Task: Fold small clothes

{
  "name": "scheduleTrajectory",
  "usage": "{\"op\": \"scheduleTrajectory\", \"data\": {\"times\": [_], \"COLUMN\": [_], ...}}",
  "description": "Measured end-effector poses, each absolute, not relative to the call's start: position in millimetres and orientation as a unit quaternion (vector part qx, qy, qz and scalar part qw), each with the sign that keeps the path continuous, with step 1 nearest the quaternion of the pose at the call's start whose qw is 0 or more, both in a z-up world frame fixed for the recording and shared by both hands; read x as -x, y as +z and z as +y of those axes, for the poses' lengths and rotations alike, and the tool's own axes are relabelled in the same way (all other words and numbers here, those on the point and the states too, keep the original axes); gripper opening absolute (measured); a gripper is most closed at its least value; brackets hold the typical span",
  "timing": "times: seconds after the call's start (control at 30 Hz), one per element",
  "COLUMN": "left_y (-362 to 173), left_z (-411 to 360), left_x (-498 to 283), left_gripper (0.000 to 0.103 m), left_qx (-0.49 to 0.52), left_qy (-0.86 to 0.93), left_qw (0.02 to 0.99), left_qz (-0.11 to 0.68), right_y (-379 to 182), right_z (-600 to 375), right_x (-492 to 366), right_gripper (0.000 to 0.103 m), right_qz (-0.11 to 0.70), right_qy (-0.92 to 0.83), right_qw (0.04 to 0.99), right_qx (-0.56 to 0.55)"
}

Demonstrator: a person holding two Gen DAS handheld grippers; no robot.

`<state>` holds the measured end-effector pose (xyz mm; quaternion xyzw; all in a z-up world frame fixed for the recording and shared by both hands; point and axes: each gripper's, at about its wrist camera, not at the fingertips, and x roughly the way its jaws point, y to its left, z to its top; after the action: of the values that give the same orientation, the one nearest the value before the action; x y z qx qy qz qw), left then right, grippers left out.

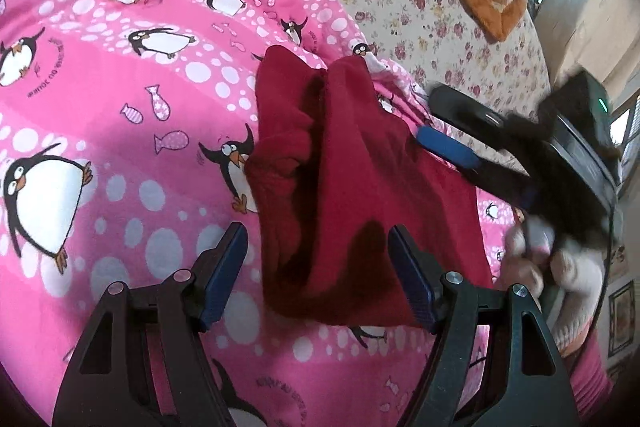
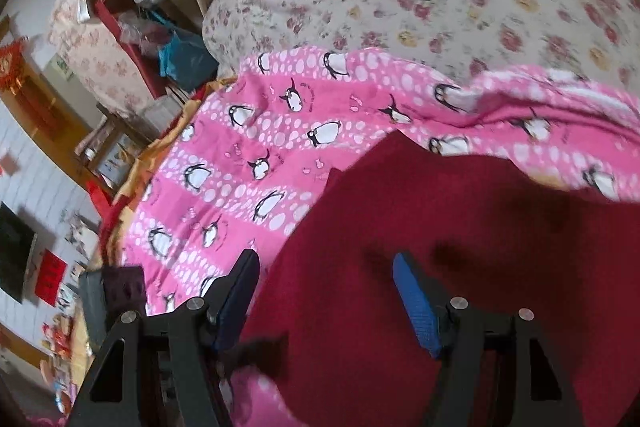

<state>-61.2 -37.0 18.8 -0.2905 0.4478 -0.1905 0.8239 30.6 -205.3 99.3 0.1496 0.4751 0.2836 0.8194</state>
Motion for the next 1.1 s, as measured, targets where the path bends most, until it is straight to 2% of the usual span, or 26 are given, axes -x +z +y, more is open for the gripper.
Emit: {"op": "scheduleTrajectory", "data": {"times": [0.4,0.63,0.67,0.7,0.87,1.0,1.07,1.1], "left_y": [17.0,16.6,16.8,17.3,18.7,20.3,21.7,23.2], "left_z": [-35.8,-38.7,-38.9,-40.2,-47.0,-50.8,-53.5,-56.5], "left_x": [54.4,48.6,48.4,47.6,41.2,35.7,35.4,35.7], "left_gripper": [0.075,0.075,0.075,0.075,0.075,0.074,0.053,0.050], "left_qx": [0.286,0.275,0.272,0.268,0.254,0.260,0.259,0.250], "left_qy": [-0.207,-0.197,-0.196,-0.194,-0.181,-0.190,-0.201,-0.203], "left_qw": [0.823,0.829,0.830,0.833,0.842,0.843,0.843,0.845], "left_qz": [0.444,0.446,0.445,0.445,0.439,0.431,0.427,0.427], "right_y": [53.0,30.3,29.7,29.9,41.2,57.0,61.2,62.2], "right_z": [-107.2,-79.4,-79.8,-81.2,-107.2,-130.8,-137.6,-141.2], "right_x": [-101.1,-107.9,-107.8,-107.4,-103.3,-98.7,-96.8,-95.9], "right_gripper": [0.068,0.070,0.065,0.053,0.029,0.021,0.020,0.019], "right_qz": [0.561,0.569,0.567,0.564,0.550,0.537,0.536,0.536], "right_qy": [0.237,0.204,0.203,0.199,0.227,0.241,0.244,0.245], "right_qw": [0.793,0.791,0.792,0.794,0.800,0.808,0.808,0.808], "right_qx": [-0.018,0.090,0.095,0.103,0.076,0.035,0.022,0.018]}}
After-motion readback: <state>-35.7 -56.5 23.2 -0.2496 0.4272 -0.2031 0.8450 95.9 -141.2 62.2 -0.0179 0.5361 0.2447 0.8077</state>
